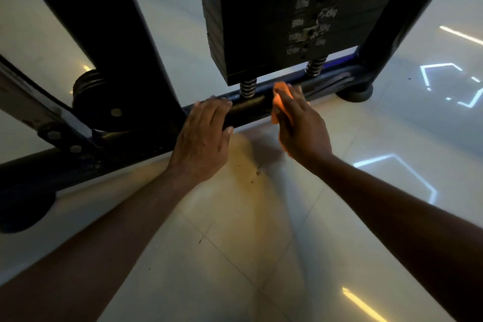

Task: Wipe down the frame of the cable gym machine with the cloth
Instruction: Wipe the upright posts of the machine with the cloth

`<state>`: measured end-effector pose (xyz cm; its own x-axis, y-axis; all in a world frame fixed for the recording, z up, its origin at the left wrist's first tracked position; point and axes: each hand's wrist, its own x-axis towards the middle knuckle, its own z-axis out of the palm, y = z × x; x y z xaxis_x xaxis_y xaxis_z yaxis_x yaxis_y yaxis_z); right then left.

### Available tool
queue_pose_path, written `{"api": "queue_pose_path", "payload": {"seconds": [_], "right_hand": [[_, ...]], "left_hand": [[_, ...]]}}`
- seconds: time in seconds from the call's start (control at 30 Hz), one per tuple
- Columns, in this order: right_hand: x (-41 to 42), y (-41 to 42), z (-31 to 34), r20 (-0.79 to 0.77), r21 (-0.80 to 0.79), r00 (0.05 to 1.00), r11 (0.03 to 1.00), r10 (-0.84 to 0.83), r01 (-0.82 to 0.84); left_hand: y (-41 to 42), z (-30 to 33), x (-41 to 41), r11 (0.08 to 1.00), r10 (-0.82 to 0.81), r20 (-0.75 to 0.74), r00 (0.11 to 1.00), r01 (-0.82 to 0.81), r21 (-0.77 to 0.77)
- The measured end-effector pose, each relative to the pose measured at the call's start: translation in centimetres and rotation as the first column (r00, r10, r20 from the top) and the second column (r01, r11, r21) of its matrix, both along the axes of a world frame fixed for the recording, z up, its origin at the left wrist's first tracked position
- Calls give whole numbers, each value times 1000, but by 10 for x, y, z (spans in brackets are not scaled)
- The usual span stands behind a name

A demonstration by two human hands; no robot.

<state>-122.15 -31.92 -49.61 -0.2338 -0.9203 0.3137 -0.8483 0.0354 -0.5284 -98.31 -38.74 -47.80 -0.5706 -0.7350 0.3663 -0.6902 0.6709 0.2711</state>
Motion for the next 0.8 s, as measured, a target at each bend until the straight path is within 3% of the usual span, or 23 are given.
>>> {"api": "queue_pose_path", "payload": {"seconds": [0.07, 0.13, 0.3, 0.37, 0.47, 0.57, 0.7, 0.8], "right_hand": [[14, -22, -2, 2, 30, 1000, 1000, 6, -6], [30, -38, -17, -93, 58, 995, 998, 29, -24], [-19, -49, -42, -346, 3, 937, 999, 48, -50], [-47, -50, -40, -315, 1, 949, 1000, -7, 7], [-20, -54, -44, -187, -14, 974, 992, -127, 127], [13, -53, -56, -271, -15, 963, 1000, -7, 3], [-52, -53, -53, -486, -15, 867, 991, 110, -135], [-70, -51, -49, -359, -39, 933, 999, -11, -3]], "left_hand": [[-11, 5, -20, 994, 66, -51, 997, -61, 88], [-24, 4, -39, 986, 100, -51, 994, -92, 141], [-50, -11, -55, 984, 107, 46, 993, -112, 136], [-51, -18, -52, 991, 75, 56, 996, -81, 105], [-49, -24, -52, 995, 88, 62, 994, -90, 33], [-42, -25, -57, 991, 133, 44, 990, -133, -12], [-40, -30, -56, 991, 131, 48, 990, -131, -19], [-42, -32, -56, 991, 130, 59, 990, -129, -23]]}}
